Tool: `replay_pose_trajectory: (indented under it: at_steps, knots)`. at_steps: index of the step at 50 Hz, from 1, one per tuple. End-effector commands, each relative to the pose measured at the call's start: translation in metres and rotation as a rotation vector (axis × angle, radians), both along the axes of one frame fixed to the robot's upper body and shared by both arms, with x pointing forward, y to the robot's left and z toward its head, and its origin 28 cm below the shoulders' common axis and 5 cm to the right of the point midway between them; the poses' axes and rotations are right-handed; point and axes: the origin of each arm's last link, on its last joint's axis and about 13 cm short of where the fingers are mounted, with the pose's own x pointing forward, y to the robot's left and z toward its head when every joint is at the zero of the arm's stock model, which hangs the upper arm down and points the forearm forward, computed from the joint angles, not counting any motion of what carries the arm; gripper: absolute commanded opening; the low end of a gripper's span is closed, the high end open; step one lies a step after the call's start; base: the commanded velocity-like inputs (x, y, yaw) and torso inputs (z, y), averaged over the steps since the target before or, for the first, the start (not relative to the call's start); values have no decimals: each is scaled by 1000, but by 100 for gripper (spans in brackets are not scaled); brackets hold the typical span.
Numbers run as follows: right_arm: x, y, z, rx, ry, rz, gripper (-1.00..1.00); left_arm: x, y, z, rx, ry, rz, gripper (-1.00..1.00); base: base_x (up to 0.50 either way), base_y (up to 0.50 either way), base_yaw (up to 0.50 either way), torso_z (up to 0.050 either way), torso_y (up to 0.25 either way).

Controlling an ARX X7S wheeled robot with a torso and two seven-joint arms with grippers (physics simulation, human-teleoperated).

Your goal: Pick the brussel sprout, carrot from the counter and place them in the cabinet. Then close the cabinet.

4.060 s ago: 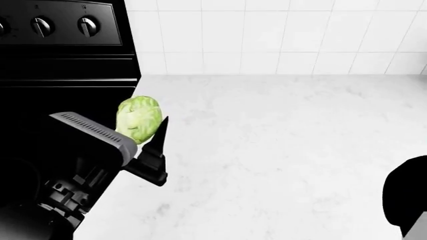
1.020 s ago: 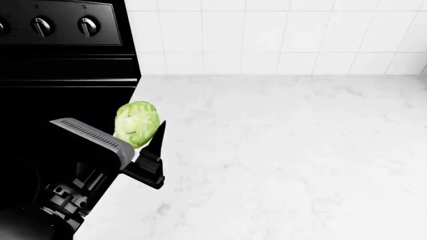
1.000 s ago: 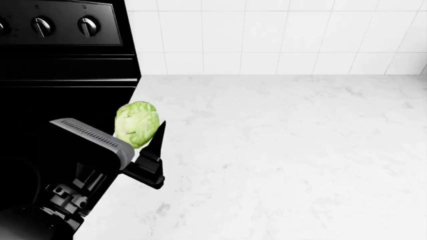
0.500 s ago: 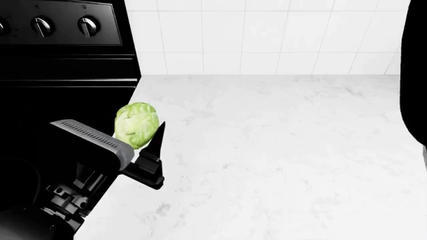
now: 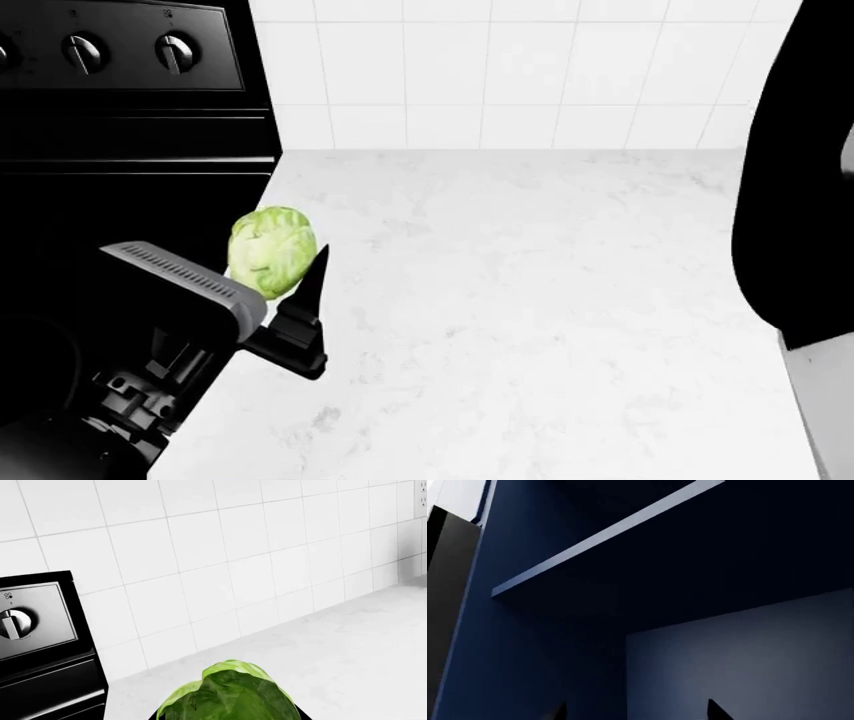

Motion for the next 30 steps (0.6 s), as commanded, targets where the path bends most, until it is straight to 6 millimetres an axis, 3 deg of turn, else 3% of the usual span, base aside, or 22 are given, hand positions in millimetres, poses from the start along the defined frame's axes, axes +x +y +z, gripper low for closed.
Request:
replay_pose_trajectory:
  at_steps: [1,14,30]
  knots:
    - [-12,10,-7,-63,-35,140,100,0,0,0,-11,-2,6,-100,0,0,0,0,0]
    - [-29,12,-23,-149,-71,189,100,1,2,-2,-16,0,15,-100,0,0,0,0,0]
    - [-52,-2,-34,-214,-130,155,100,10,13,-11,-29,19,96,-100,0,0,0,0,0]
